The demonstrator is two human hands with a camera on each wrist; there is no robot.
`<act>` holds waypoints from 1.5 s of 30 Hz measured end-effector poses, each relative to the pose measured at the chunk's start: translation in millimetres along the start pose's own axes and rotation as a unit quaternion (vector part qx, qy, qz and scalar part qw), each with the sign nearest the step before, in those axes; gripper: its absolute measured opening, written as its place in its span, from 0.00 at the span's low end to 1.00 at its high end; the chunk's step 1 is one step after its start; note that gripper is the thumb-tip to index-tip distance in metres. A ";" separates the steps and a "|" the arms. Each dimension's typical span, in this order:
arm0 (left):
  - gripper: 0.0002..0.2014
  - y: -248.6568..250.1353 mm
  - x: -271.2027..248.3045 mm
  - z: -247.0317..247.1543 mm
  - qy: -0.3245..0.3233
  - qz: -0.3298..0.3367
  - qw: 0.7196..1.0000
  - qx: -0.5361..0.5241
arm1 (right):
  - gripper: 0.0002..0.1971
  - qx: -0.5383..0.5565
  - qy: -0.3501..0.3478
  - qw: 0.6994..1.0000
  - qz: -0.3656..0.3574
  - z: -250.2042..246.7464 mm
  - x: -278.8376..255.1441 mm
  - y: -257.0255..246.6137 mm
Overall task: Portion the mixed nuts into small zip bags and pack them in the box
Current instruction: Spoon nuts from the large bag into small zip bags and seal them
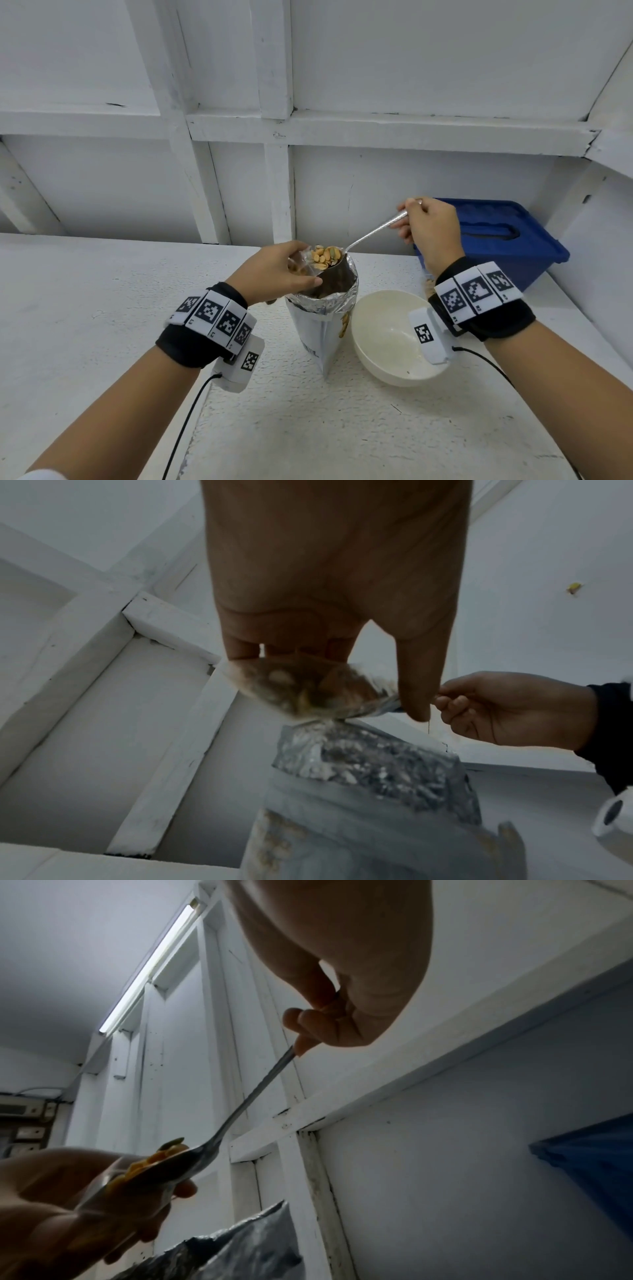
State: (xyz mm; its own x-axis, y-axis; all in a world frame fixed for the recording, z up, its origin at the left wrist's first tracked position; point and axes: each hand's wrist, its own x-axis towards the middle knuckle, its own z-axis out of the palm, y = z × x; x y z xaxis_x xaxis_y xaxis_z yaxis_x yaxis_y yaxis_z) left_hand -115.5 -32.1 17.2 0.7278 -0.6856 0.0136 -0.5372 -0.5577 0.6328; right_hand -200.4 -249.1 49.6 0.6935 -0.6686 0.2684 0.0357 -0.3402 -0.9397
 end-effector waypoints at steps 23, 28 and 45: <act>0.16 -32.0 -7.7 3.4 0.164 0.023 0.971 -0.173 | 0.05 -0.148 -0.075 0.972 -0.164 4.9 -22.1 -6.7; 0.15 -21.3 -5.8 -0.8 0.222 0.036 0.958 -0.180 | 0.03 -0.213 -0.170 0.958 -0.094 23.6 -44.4 27.2; 0.21 34.8 -12.9 5.3 0.135 0.081 0.898 -0.411 | 0.15 -0.095 -0.229 0.961 -0.124 38.4 -67.4 -2.9</act>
State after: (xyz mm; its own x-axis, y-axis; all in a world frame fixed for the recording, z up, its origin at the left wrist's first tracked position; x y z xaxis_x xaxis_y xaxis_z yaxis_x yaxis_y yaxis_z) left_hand -145.8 -45.1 35.0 0.8052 -0.5265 0.2729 -0.2287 0.1490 0.9620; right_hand -219.6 -177.7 26.1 0.9257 -0.2056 0.3174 0.1389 -0.5958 -0.7910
